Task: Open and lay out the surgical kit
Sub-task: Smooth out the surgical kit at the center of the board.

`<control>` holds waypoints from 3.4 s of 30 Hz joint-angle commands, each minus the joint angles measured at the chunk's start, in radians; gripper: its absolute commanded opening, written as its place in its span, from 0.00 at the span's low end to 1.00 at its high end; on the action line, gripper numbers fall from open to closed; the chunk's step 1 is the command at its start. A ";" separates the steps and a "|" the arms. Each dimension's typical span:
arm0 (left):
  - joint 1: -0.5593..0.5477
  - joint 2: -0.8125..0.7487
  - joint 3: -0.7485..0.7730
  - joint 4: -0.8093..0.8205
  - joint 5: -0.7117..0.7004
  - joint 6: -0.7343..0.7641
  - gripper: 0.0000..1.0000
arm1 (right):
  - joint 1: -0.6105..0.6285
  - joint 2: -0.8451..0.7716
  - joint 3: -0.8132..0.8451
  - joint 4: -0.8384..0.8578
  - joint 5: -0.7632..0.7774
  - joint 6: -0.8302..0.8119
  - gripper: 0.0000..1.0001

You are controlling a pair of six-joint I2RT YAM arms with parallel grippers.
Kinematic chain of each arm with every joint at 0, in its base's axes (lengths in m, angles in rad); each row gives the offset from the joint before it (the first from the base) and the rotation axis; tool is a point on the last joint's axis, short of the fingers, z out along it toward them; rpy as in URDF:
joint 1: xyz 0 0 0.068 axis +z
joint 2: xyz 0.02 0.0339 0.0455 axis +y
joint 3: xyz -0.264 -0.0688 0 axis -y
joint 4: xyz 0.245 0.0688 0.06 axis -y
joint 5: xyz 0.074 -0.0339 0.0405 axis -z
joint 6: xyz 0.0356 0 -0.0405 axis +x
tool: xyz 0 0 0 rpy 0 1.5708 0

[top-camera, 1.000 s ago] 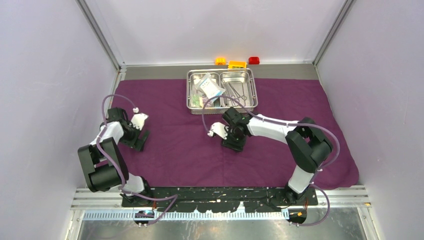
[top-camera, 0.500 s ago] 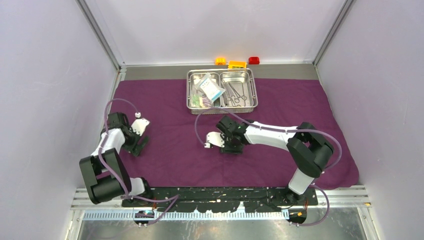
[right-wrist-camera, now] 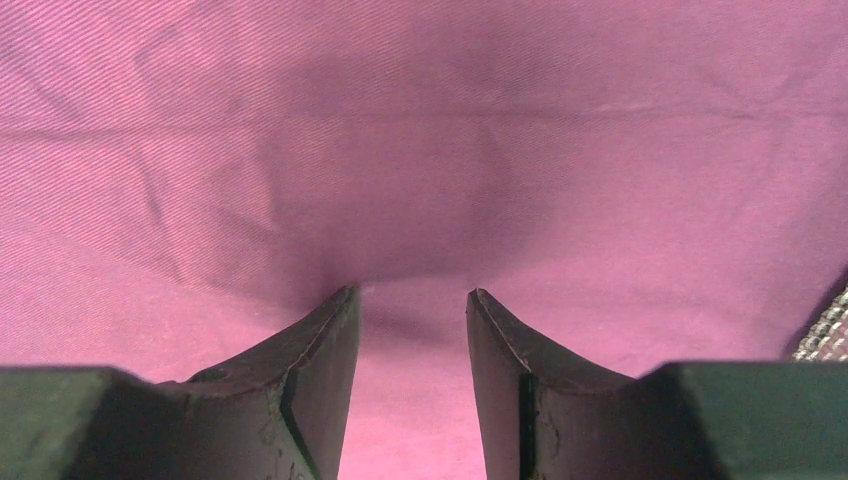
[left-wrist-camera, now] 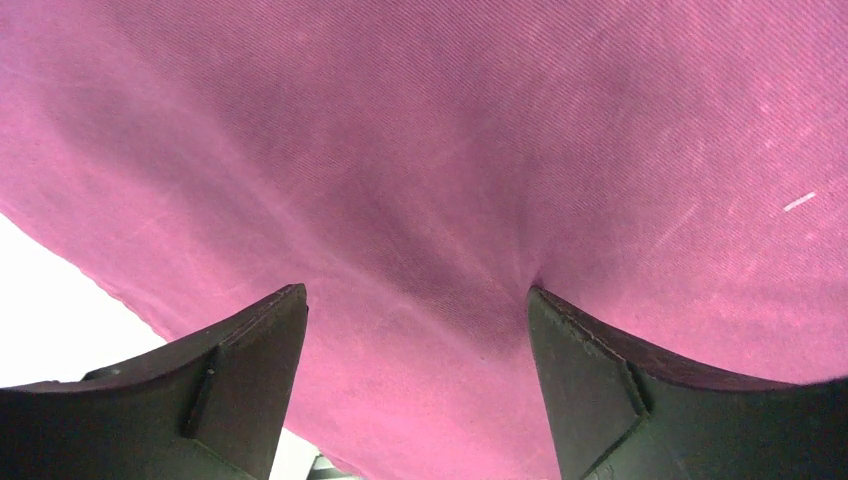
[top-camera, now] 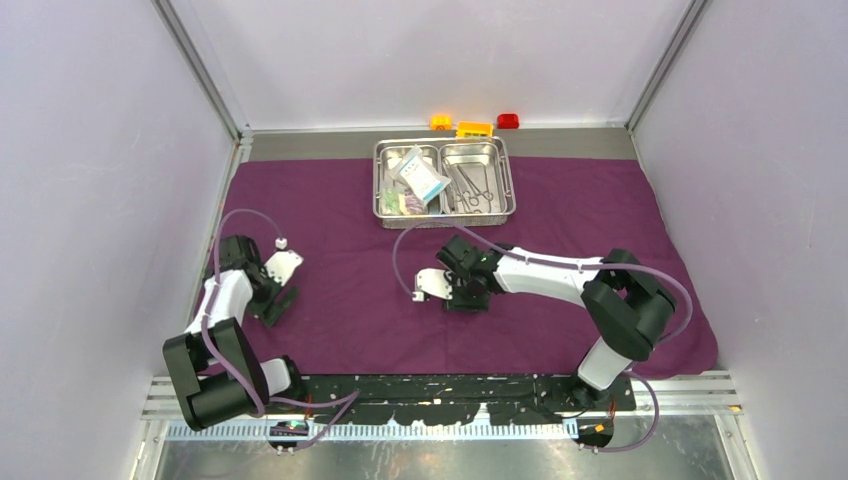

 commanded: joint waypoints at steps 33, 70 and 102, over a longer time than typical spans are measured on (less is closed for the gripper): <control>0.226 0.164 0.276 -0.082 0.117 -0.128 0.84 | 0.209 0.316 0.386 0.154 -0.129 0.462 0.50; 0.234 0.129 0.027 -0.034 0.017 0.149 0.82 | 0.340 0.368 0.328 0.063 -0.184 0.437 0.48; 0.232 0.027 0.406 -0.224 0.321 -0.144 0.86 | 0.211 0.039 0.440 -0.093 -0.110 0.434 0.49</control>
